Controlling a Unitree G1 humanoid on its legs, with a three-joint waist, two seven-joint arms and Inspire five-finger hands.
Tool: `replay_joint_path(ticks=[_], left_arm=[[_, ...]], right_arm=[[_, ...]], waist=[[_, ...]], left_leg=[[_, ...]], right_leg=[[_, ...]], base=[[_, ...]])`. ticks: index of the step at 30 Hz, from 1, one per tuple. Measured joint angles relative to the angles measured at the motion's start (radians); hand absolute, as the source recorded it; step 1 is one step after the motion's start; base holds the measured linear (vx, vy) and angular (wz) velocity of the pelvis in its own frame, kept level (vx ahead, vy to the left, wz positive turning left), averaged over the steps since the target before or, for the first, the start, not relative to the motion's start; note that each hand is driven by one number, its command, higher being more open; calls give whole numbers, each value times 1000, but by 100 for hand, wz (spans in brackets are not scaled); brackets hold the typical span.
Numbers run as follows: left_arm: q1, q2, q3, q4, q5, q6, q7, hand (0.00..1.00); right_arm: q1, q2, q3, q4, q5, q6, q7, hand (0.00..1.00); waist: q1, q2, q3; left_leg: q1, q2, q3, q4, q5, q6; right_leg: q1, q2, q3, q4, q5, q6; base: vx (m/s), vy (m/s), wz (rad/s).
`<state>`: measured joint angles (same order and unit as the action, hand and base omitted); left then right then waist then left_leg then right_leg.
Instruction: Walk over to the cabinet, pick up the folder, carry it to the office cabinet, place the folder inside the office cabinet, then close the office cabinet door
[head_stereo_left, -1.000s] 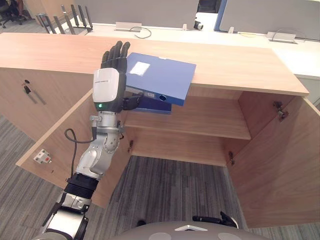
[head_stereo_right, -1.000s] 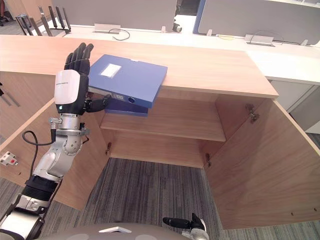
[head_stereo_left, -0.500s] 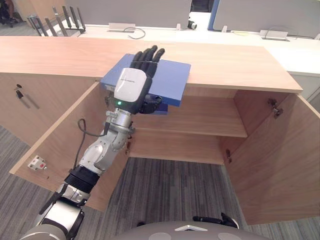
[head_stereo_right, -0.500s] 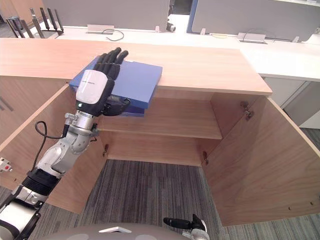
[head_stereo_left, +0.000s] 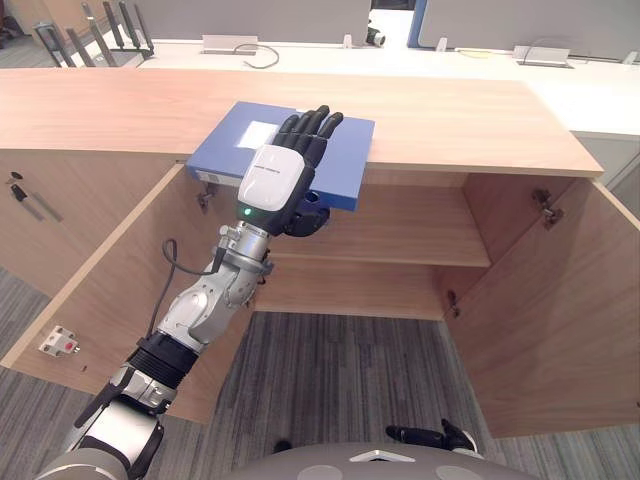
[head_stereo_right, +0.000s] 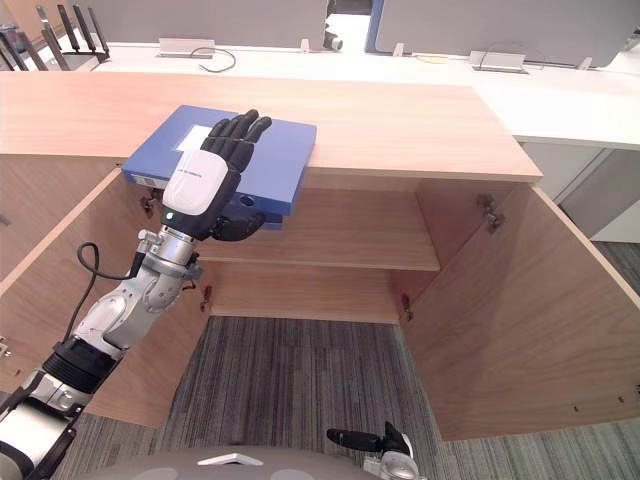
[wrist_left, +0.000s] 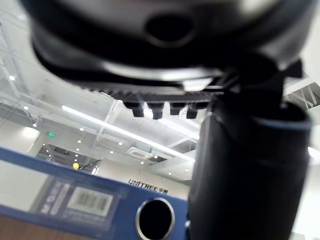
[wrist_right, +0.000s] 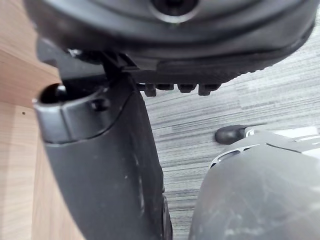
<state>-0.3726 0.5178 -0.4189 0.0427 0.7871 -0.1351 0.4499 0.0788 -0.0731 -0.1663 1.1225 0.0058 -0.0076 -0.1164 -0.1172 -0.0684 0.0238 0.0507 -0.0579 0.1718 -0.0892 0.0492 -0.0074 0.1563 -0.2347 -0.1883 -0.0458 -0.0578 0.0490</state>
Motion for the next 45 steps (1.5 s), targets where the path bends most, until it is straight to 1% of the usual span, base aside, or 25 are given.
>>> replay_joint_path(ticks=[3,7,10,13,23,24,28,32,34,38,42,45], left_arm=[[-3,0,-6,0,0,2,-1,100],[-33,0,-44,38,1,2,-7,100],[-34,1,-50,80,1,3,-20,100],[-51,3,-78,124,2,4,-37,100],[-112,10,-87,224,46,8,-43,100],[-116,10,-87,233,49,12,-43,0],[-146,9,-87,283,90,39,-39,0],[-186,4,-85,283,131,68,12,0],[-205,-8,-75,284,132,86,51,0],[-245,-9,-63,314,187,110,78,0],[-253,-10,-35,336,241,133,81,0],[-253,-10,-25,356,241,143,82,0]], right_arm=[[2,0,0,0,0,1,0,100],[-4,0,-1,0,0,1,0,100],[-18,0,-10,0,0,1,0,100],[-19,0,-21,0,0,1,0,100],[-17,-1,-22,0,1,1,0,100],[-17,-1,-22,0,1,1,0,100],[-19,-1,-22,0,1,1,-1,100],[-26,-1,-22,0,1,1,-1,100],[-26,0,-22,0,1,1,-3,100],[-33,0,-21,0,1,1,-6,100],[-37,0,-21,0,1,1,-10,100],[-37,0,-21,0,1,1,-13,100]], waist=[[-1,2,1],[-3,5,4],[-21,14,11],[-20,21,16],[-24,22,22],[-24,22,22],[-26,23,27],[-26,20,42],[-26,19,43],[-29,20,44],[-32,22,45],[-30,22,47]], left_leg=[[0,1,0,0,0,-1],[0,1,2,1,0,-1],[0,2,8,2,0,-1],[-1,3,14,3,0,0],[-1,4,17,1,2,2],[-1,4,17,0,2,2],[-1,5,17,0,2,2],[0,5,18,0,3,2],[0,5,18,0,3,2],[3,6,23,0,3,2],[7,8,27,0,2,1],[7,8,27,0,2,1]], right_leg=[[0,0,0,0,1,2],[-2,0,0,0,6,10],[-6,0,0,1,12,20],[-10,0,0,2,14,24],[-17,0,0,10,16,26],[-17,0,0,10,16,26],[-17,0,0,10,16,26],[-17,0,0,10,16,27],[-17,0,0,10,17,27],[-17,1,2,10,17,29],[-14,2,5,10,18,29],[-14,2,5,9,18,30]], base=[[-23,-32,0],[-8,-14,-1],[-15,-16,-5],[-24,-26,-6],[-18,-16,-1],[-32,-29,-1],[0,0,0],[0,0,0],[0,0,0],[-2,-4,-3],[0,0,-2],[0,0,0]])
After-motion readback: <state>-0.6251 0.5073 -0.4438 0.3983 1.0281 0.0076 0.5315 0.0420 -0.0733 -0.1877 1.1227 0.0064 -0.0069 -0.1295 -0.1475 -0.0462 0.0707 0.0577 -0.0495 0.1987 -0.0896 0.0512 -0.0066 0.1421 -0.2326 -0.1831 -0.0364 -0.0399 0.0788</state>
